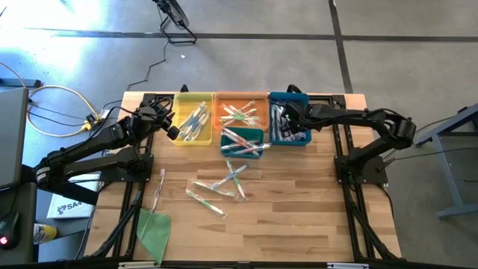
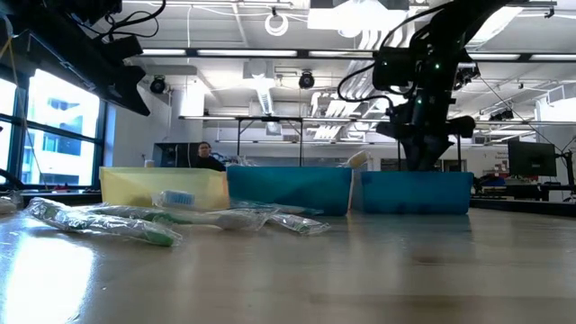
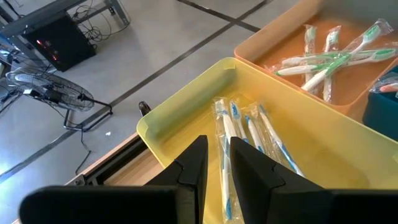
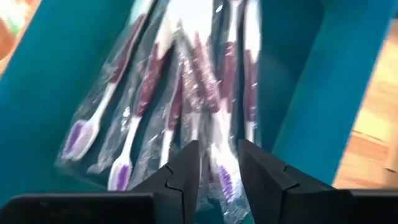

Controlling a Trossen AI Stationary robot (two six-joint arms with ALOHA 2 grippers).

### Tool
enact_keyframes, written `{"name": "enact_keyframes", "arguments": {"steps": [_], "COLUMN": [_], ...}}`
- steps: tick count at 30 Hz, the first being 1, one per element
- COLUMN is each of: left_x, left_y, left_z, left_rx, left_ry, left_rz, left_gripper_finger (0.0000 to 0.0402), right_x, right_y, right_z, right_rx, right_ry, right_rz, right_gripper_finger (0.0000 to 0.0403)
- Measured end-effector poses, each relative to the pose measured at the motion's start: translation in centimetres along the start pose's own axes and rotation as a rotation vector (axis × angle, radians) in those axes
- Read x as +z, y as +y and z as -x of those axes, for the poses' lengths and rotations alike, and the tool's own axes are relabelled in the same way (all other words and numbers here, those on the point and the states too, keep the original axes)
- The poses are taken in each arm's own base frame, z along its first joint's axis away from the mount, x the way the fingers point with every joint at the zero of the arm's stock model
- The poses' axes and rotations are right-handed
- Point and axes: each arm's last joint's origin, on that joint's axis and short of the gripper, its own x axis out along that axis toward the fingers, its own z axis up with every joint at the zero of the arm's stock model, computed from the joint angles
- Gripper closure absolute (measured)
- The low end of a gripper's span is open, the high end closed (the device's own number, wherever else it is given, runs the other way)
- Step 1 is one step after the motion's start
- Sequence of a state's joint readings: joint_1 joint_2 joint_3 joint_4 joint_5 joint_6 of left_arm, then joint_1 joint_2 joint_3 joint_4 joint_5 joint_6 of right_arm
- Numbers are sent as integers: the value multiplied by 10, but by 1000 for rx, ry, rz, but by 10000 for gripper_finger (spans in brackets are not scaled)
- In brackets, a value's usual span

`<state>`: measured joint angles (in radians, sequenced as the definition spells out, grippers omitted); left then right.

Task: Pick & Place Toothbrushes
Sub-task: Put the blue toothbrush into the yellow bin

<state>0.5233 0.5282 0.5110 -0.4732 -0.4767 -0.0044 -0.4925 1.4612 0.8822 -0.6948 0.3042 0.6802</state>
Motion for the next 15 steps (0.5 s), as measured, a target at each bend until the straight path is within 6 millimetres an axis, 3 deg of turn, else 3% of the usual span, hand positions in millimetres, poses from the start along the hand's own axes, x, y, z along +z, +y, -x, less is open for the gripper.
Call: {"name": "enact_keyframes", "arguments": {"steps": [7, 15], "left_x": [0, 0], "left_y": [-1, -2], "left_z": [0, 0], "left_rx": [-30, -78], "left_ry": [-1, -2], "left_rz": [1, 3], "left_gripper_finger": [337, 337], "right_x": [-7, -13], "right_y": [17, 34], "right_z": [7, 36], "right_rx": [77, 195], "right_ry": [-35, -202], "right_rz": [50, 102], "right_gripper_finger": [326, 373]}}
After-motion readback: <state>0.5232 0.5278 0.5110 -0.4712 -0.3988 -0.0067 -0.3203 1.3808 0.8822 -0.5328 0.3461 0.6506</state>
